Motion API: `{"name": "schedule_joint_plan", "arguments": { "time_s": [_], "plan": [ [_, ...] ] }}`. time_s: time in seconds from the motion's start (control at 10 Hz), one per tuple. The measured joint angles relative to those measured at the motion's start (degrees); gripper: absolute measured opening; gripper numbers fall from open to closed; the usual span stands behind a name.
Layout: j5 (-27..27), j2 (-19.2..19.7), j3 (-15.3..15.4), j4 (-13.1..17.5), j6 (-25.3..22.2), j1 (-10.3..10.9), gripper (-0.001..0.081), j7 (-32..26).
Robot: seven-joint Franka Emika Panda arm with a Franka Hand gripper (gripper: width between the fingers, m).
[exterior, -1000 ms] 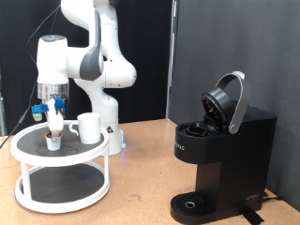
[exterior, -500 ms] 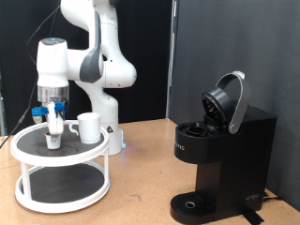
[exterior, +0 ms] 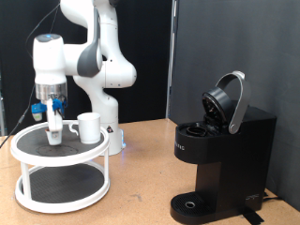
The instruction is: Make a cup of coffee with the keurig machine
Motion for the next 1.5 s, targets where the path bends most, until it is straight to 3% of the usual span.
{"name": "schedule_joint_plan", "arguments": {
  "time_s": [0.3, 0.5, 0.7, 0.9, 1.1, 1.3, 1.5],
  "plan": [
    [2.0, -2.8, 0.0, 4.9, -10.0, 0.0, 0.0360, -3.6],
    [2.4, -2.8, 0.0, 4.5, -9.8, 0.0, 0.0360, -3.5],
    [7.7, -2.8, 0.1, 6.0, -12.5, 0.9, 0.0360, -3.5],
    [16.4, -3.2, 0.2, 8.6, -16.2, 3.7, 0.0360, -3.5],
    [22.5, -3.6, 1.4, 9.0, -16.0, 6.1, 0.0360, -0.7],
    [22.6, -3.5, 5.5, 8.3, -13.2, 5.9, 0.0360, 6.2],
    [25.3, -3.5, 5.0, 8.4, -13.5, 6.2, 0.0360, 5.0]
  ]
}}
